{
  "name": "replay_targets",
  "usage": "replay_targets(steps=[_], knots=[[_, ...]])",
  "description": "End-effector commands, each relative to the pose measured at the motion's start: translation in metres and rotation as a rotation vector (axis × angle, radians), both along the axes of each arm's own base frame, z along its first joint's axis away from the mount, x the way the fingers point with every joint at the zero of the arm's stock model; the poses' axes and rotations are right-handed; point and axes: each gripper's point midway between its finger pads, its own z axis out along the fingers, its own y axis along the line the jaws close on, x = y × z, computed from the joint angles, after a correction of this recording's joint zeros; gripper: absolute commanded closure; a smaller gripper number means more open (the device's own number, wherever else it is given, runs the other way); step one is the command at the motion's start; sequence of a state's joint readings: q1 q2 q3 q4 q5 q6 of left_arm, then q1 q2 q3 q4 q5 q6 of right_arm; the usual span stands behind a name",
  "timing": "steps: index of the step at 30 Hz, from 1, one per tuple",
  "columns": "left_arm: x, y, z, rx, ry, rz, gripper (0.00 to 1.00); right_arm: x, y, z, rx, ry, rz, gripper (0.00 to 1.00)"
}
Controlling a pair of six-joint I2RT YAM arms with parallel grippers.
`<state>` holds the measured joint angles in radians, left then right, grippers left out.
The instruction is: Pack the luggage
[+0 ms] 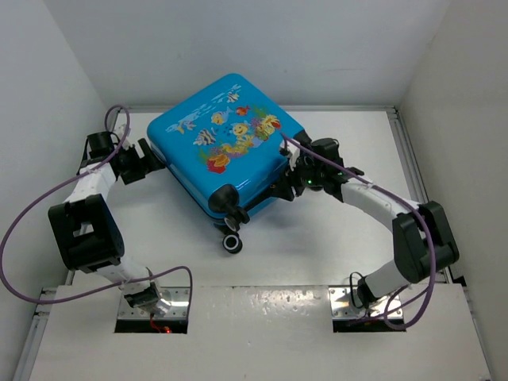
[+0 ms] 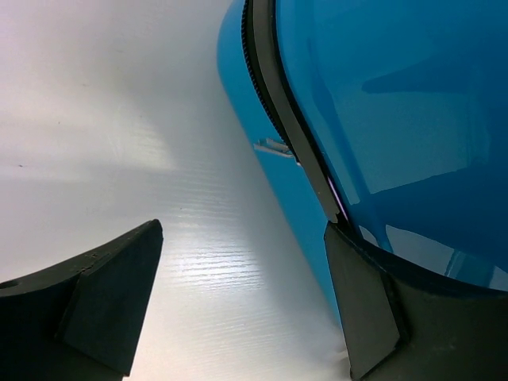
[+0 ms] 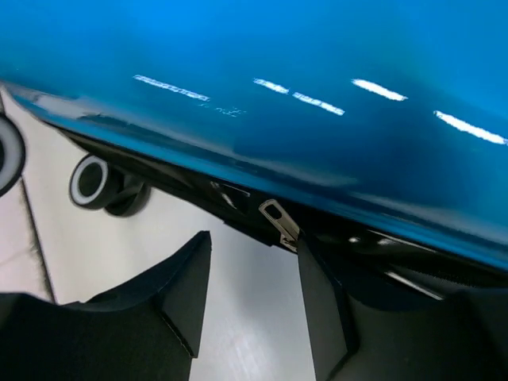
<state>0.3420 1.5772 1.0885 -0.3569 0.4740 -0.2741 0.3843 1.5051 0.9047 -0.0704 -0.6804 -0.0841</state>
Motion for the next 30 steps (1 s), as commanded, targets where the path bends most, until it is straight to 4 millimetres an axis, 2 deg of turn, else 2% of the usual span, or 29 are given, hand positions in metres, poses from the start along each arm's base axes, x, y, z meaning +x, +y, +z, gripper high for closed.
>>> replay_targets(steps=[1, 4, 7, 9, 10, 12, 13, 15, 17, 18, 19, 20, 22, 23, 24, 25, 26, 27, 29, 30], knots=[[0.007, 0.001, 0.029, 0.014, -0.105, -0.006, 0.12, 0.032, 0.013, 0.014, 0.03, -0.126, -0.031, 0.51], [0.005, 0.002, 0.027, 0.019, -0.102, 0.001, 0.12, 0.041, 0.017, 0.012, 0.03, -0.162, -0.035, 0.51], [0.003, 0.001, 0.023, 0.016, -0.092, 0.001, 0.12, 0.04, 0.021, 0.003, 0.019, -0.148, -0.009, 0.53], [0.003, 0.001, 0.023, 0.016, -0.092, 0.001, 0.12, 0.035, 0.024, -0.002, 0.015, -0.157, 0.035, 0.6], [0.003, 0.001, 0.023, 0.016, -0.092, 0.001, 0.12, 0.033, 0.025, -0.004, 0.009, -0.156, 0.044, 0.68], [0.002, 0.001, 0.021, 0.016, -0.092, 0.001, 0.12, 0.028, 0.028, -0.009, -0.004, -0.171, 0.075, 0.79], [0.002, 0.001, 0.021, 0.016, -0.092, 0.001, 0.12, 0.024, 0.027, -0.014, -0.018, -0.155, 0.082, 0.88], [0.002, 0.001, 0.021, 0.016, -0.092, 0.001, 0.12, 0.022, 0.025, -0.016, -0.044, -0.175, 0.102, 0.92], [0.002, 0.001, 0.021, 0.016, -0.092, 0.001, 0.12, 0.014, 0.013, -0.022, -0.072, -0.177, 0.136, 0.95], [0.002, 0.001, 0.021, 0.016, -0.092, 0.001, 0.12, 0.005, 0.008, -0.016, -0.07, -0.177, 0.151, 0.95], [0.002, 0.001, 0.021, 0.016, -0.092, 0.001, 0.12, -0.002, 0.002, -0.018, -0.07, -0.163, 0.165, 0.96], [0.002, 0.001, 0.021, 0.023, -0.094, -0.005, 0.12, -0.004, -0.002, -0.007, -0.059, -0.236, 0.225, 0.98], [0.002, 0.001, 0.017, 0.02, -0.085, -0.005, 0.12, -0.035, -0.016, -0.01, -0.074, -0.208, 0.341, 0.99], [0.002, 0.001, 0.017, 0.026, -0.087, -0.011, 0.12, -0.04, -0.02, -0.002, -0.079, -0.236, 0.365, 0.99], [0.002, 0.001, 0.014, 0.023, -0.079, -0.011, 0.12, -0.055, -0.03, -0.01, -0.12, -0.223, 0.417, 0.99], [0.004, 0.002, 0.017, 0.026, -0.087, -0.011, 0.12, -0.065, -0.039, -0.006, -0.142, -0.256, 0.449, 0.99], [0.004, 0.002, 0.017, 0.026, -0.087, -0.011, 0.1, -0.075, -0.044, -0.016, -0.159, -0.216, 0.463, 0.93], [0.007, 0.003, 0.021, 0.029, -0.096, -0.011, 0.1, -0.075, -0.055, -0.025, -0.206, -0.21, 0.439, 0.83], [0.006, 0.007, 0.021, 0.03, -0.096, -0.002, 0.1, -0.07, -0.061, -0.024, -0.216, -0.223, 0.383, 0.64], [0.007, 0.007, 0.027, 0.037, -0.116, -0.002, 0.08, -0.06, -0.066, -0.02, -0.22, -0.219, 0.301, 0.62]])
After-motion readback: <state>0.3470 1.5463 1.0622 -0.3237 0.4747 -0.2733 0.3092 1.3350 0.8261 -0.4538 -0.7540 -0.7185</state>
